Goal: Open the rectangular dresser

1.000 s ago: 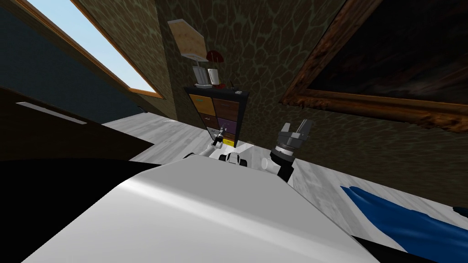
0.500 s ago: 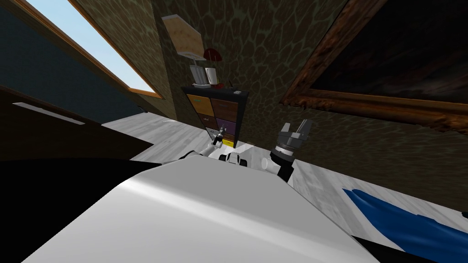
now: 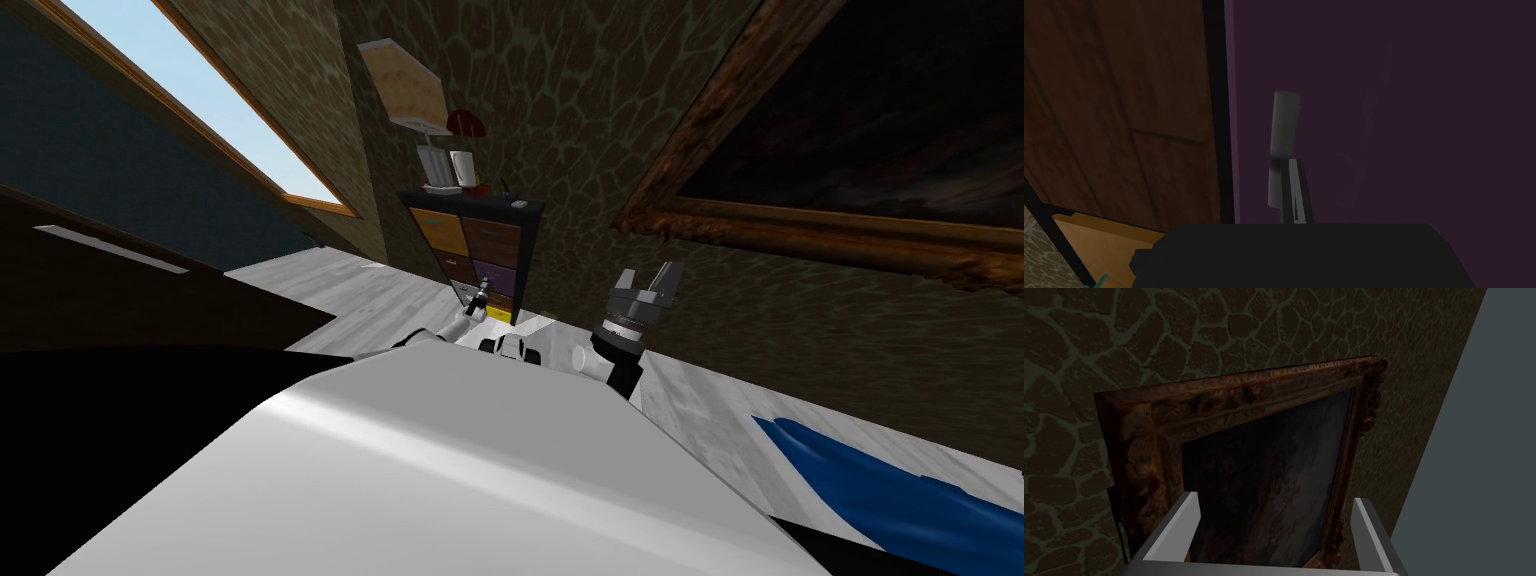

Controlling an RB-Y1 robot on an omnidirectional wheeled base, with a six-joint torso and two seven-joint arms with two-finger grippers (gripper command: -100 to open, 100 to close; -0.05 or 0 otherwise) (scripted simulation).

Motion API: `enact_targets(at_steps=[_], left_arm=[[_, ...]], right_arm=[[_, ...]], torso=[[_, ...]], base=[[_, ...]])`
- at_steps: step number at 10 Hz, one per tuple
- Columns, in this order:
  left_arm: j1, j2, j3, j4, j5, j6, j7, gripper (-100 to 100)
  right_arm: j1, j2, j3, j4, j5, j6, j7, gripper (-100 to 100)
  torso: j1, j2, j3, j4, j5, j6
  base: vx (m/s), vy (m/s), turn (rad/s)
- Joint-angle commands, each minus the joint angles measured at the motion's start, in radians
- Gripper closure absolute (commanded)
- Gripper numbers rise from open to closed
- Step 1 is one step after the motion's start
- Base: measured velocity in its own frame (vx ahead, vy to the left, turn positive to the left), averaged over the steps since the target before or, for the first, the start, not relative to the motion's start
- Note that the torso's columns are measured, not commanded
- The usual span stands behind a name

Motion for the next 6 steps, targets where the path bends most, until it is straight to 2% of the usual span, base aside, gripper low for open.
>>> enact_targets(at_steps=[1, 6], left_arm=[[-0.022, -0.003, 0.008, 0.005, -0.002, 0.042, 0.001, -100], [-0.078, -0.008, 0.025, 0.011, -0.006, 0.137, 0.005, -100]], right_arm=[[0.0, 0.0, 0.0, 0.0, 0.0, 0.0, 0.0, 0], [0.0, 0.0, 0.0, 0.0, 0.0, 0.0, 0.0, 0]], torso=[[-0.001, -0.002, -0.002, 0.0, -0.001, -0.001], [-0.001, 0.003, 0.001, 0.003, -0.001, -0.001]], base=[[-0.05, -0.021, 0.006], [-0.053, -0.029, 0.007]])
